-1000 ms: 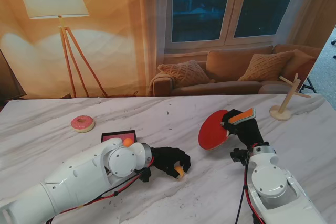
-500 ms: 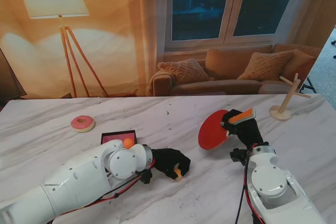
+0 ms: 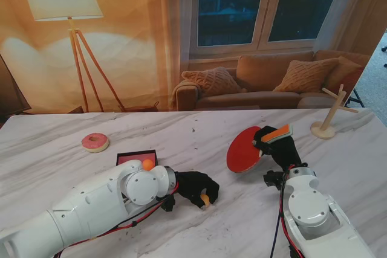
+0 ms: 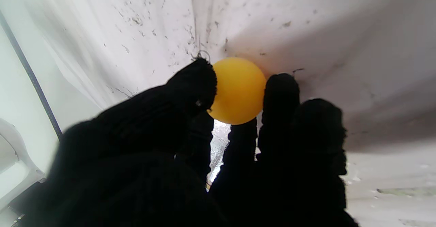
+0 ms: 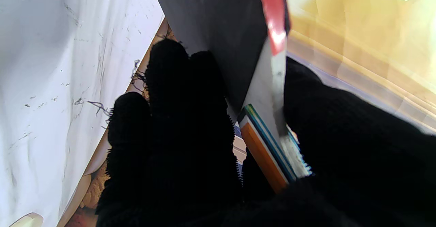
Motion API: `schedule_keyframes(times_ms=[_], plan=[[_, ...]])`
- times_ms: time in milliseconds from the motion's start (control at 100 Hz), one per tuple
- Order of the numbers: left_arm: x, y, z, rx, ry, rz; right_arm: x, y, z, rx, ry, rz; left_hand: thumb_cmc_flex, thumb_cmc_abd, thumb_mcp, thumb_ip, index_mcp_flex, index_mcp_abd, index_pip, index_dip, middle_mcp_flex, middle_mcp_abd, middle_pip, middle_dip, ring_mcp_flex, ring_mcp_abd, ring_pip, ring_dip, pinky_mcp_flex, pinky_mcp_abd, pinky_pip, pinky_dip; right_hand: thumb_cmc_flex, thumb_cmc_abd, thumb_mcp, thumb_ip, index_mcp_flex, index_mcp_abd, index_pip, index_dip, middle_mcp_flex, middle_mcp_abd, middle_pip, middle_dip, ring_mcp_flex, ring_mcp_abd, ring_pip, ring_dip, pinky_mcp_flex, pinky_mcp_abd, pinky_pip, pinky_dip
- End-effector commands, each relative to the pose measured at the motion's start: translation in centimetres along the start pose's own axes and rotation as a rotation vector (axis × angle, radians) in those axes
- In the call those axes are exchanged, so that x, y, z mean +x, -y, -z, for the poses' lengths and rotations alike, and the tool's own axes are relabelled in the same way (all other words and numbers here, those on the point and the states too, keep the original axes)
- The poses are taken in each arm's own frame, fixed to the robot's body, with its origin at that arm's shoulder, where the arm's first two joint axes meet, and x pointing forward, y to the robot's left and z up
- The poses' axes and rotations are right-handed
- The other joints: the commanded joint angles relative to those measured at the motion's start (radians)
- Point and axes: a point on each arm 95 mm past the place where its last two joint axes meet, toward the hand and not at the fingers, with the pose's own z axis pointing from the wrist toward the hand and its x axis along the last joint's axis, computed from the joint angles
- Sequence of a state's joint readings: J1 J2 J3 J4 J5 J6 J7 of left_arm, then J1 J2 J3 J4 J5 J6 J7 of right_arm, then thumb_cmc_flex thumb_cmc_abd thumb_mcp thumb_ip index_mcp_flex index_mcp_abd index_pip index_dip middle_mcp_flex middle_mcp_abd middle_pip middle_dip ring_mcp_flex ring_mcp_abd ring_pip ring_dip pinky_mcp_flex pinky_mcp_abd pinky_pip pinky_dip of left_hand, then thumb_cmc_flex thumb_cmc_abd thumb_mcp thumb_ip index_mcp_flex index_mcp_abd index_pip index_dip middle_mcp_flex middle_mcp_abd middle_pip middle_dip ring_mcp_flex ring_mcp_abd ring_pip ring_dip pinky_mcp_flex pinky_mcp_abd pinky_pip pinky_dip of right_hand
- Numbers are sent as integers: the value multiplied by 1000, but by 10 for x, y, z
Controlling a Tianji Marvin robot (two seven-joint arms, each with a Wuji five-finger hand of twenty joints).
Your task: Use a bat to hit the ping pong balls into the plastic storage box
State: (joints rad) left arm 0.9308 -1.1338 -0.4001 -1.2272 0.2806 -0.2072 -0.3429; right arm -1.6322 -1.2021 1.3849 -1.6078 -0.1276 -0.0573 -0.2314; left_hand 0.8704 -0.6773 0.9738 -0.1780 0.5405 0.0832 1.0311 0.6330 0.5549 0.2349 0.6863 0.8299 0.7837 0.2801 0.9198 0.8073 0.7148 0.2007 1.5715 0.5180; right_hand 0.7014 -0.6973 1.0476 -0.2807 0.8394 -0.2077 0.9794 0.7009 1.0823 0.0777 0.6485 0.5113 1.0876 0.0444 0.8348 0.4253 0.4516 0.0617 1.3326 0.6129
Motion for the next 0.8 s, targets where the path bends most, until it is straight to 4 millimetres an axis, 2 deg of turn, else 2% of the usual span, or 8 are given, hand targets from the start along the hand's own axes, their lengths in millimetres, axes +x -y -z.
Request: schedule_keyframes(times_ms=[0,40,130,220,260,790], plan=[[1,-1,-2,-13,-1,-5,1,3,-1,15,3,-7,53,-44,49,-4,42,-4,66,4,29,-2,7,108,51,64,15,-1,46,-131,10,-15,150,96,177,34,214,-3,147,37,50,-211,33,-6,-68,-79,-20,-11,-9,-20,17,13],[0,0,-2,-13,1,-5,1,3,-1,15,3,-7,66,-52,60,-1,52,6,103,8,72,0,5,156,71,51,9,8,58,-142,8,-27,151,96,177,34,214,-3,147,37,51,-209,34,-6,-67,-79,-20,-11,-8,-20,17,13],[-1,1,-3,-15,3,-4,1,3,-1,16,2,-8,73,-58,73,2,61,10,145,7,115,-6,-5,194,89,44,12,18,70,-147,11,-36,151,95,177,34,214,-3,147,36,51,-210,34,-6,-67,-79,-20,-11,-8,-20,18,13],[-2,2,-3,-13,7,-2,1,3,-2,18,2,-8,75,-62,79,6,66,10,156,9,132,-8,-4,201,98,42,20,22,76,-146,17,-36,150,96,177,34,214,-3,147,36,51,-209,34,-6,-67,-78,-20,-11,-8,-20,18,13],[-2,3,-3,-9,8,0,2,4,-2,20,2,-9,74,-63,83,7,69,9,161,6,141,-10,-8,207,90,63,27,27,78,-144,23,-36,150,96,177,34,214,-3,147,36,51,-210,34,-6,-68,-79,-20,-11,-8,-20,18,13],[-2,29,26,88,68,-14,7,17,-8,44,11,-37,76,-59,94,20,80,3,174,5,173,-24,-35,234,91,65,39,34,69,-140,38,-32,150,96,177,34,214,-4,147,37,52,-211,34,-6,-68,-80,-20,-11,-8,-21,17,13]])
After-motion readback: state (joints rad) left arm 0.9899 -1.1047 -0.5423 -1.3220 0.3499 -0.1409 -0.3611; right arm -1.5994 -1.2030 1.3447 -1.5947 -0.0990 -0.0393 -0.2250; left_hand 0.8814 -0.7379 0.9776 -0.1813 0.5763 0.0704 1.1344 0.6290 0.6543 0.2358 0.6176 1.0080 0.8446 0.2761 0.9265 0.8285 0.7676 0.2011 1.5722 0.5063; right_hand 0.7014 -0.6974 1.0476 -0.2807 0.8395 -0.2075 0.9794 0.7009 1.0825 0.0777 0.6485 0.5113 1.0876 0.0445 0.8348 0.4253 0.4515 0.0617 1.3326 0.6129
